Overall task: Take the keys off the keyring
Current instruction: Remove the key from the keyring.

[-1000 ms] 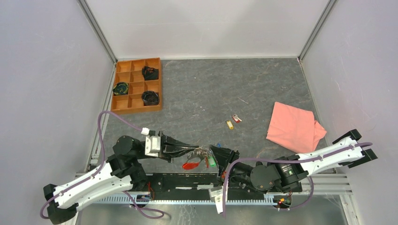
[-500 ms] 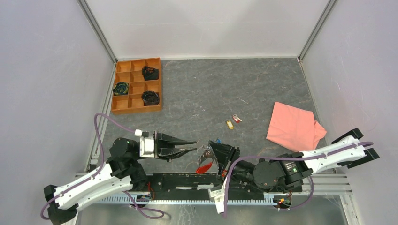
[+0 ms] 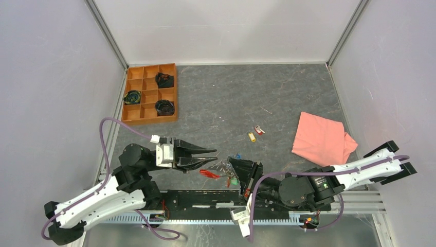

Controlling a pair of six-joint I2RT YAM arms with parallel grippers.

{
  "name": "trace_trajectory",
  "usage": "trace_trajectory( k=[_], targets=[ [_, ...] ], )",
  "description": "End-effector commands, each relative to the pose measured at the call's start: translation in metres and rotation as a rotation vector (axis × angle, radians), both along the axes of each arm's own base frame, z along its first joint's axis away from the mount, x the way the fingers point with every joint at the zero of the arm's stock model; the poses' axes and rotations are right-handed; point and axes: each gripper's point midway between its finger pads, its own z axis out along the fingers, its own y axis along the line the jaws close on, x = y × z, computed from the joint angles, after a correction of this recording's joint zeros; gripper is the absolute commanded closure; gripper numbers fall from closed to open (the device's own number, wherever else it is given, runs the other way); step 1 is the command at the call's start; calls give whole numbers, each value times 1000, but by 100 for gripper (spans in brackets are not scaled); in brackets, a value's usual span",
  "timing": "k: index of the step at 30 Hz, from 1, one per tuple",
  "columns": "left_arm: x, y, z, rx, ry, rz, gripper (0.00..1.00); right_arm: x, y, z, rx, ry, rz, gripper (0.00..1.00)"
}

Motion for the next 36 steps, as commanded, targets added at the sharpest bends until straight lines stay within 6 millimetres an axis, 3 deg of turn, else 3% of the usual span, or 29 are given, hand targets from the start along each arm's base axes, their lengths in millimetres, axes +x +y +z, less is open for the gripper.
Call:
trace_trajectory(
  k=[1, 6, 9, 11, 13, 16, 21, 23, 26, 30, 36],
  targets=[
    [8, 9, 19, 30, -54, 71, 65, 0, -5, 31, 95, 26, 11, 100],
    [-9, 19, 29, 76, -60, 19, 46, -4, -1, 34, 154, 185, 6, 100],
    [-4, 22, 30, 96, -27, 54, 40, -6, 1, 30, 194, 306, 28, 100],
    [7, 22, 29, 89, 25, 104, 40, -3, 6, 19, 236, 402, 58, 100],
    [21, 22, 26, 76, 116, 170, 40, 10, 12, -5, 239, 476, 58, 100],
    [45, 19, 14, 66, 282, 276, 42, 38, 16, -37, 261, 563, 23, 100],
    [90, 13, -29, 109, 533, 494, 45, 87, 20, -87, 312, 665, -18, 100],
    [107, 14, -53, 123, 628, 594, 48, 98, 22, -106, 322, 684, -19, 100],
    [121, 10, -94, 170, 732, 666, 52, 97, 27, -134, 331, 723, -1, 100],
    [122, 4, -148, 206, 864, 641, 55, 89, 23, -178, 320, 809, -5, 100],
    [114, -8, -193, 218, 923, 563, 65, 87, 9, -225, 346, 918, -80, 100]
  ],
)
